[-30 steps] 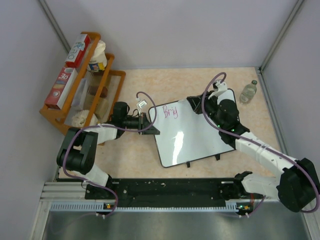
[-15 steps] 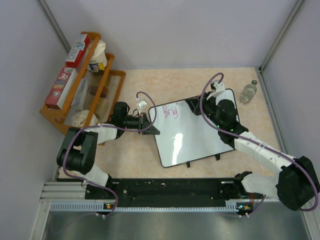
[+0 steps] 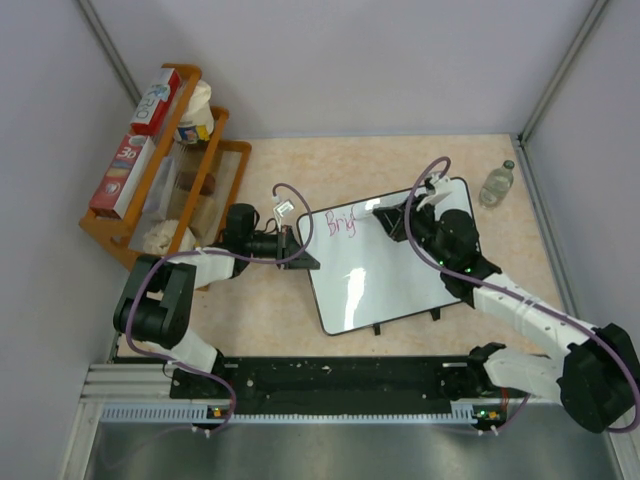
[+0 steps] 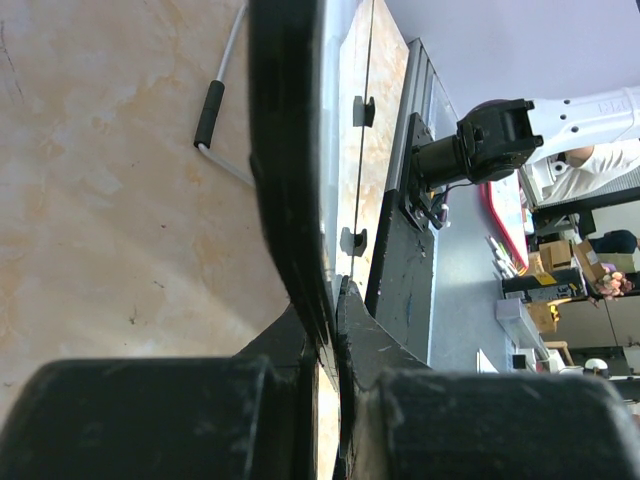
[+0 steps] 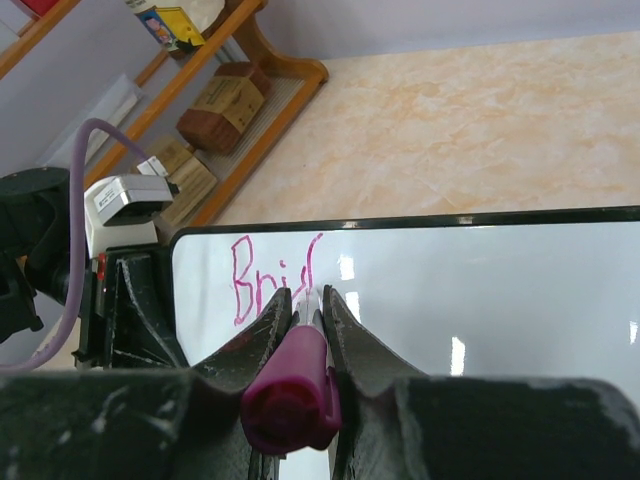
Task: Write a sentence on the whiteboard
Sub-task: Write with the whiteboard marker on the whiteboard.
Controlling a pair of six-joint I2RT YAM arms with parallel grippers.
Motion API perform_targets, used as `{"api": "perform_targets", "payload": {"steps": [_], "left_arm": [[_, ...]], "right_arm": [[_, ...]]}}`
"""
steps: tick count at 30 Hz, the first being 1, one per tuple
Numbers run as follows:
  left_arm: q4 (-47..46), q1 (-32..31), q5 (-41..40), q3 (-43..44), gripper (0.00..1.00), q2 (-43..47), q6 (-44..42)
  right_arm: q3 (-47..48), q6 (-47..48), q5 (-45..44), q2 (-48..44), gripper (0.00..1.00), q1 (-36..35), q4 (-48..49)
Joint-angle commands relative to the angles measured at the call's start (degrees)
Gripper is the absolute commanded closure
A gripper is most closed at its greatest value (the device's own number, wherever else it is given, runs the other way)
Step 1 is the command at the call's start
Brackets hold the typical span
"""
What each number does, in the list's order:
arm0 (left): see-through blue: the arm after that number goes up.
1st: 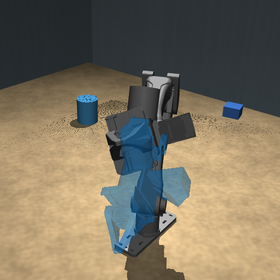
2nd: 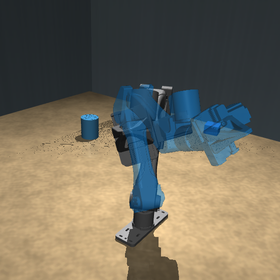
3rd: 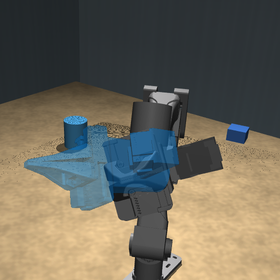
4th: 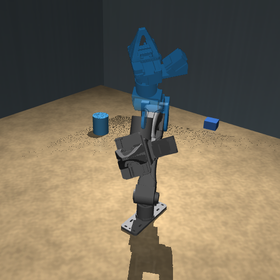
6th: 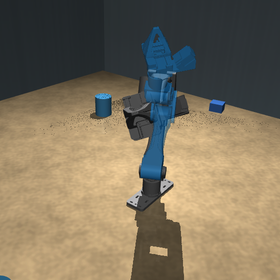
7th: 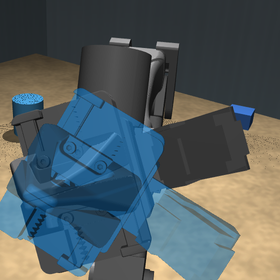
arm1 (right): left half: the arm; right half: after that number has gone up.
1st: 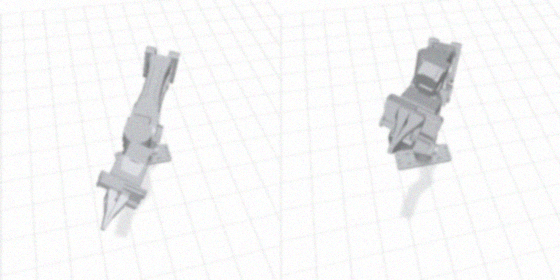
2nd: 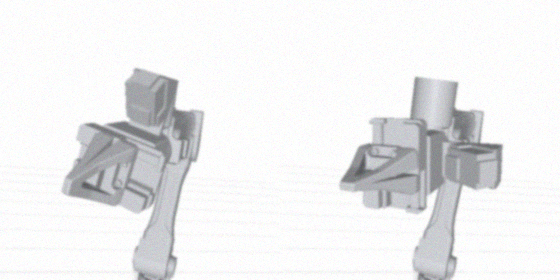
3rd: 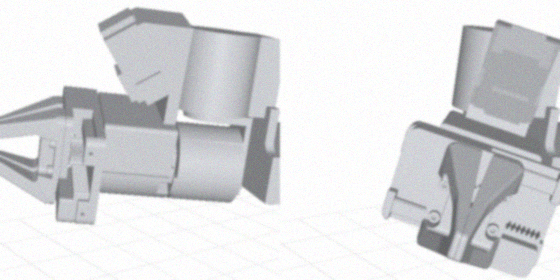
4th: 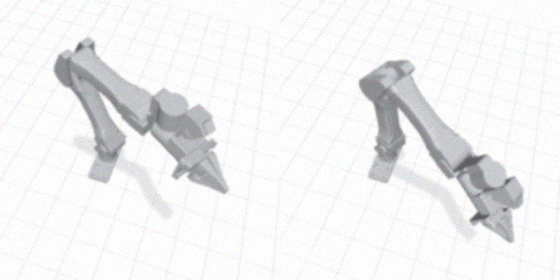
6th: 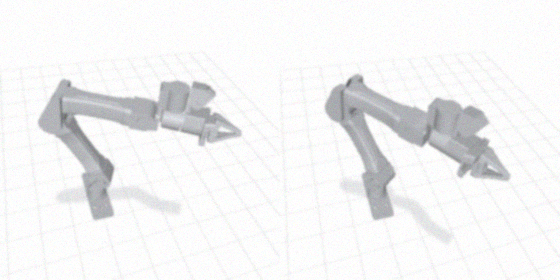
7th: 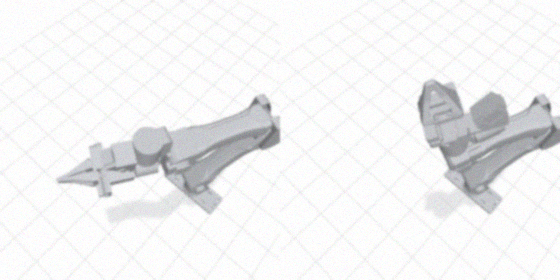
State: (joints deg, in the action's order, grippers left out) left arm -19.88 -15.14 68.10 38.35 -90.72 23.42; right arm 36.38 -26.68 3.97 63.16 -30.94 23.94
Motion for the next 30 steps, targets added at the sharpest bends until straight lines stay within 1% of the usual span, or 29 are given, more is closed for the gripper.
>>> {"api": "perform_targets", "payload": {"steps": [1,11,30], "left_arm": [[0.46,-1.56,-4.81,-2.05,1.00,-0.51,-11.91],[0.46,-1.56,-4.81,-2.05,1.00,-0.43,-11.91],[0.46,-1.56,-4.73,-2.05,1.00,-0.16,-11.91]], "right_arm": [[-1.40,0.31,0.08,-1.81,1.00,0.44,-1.44],[-3.69,-0.83,0.25,-2.86,1.00,0.53,-0.92],[0.88,-1.98,-3.00,0.56,1.00,0.44,1.63]]}}
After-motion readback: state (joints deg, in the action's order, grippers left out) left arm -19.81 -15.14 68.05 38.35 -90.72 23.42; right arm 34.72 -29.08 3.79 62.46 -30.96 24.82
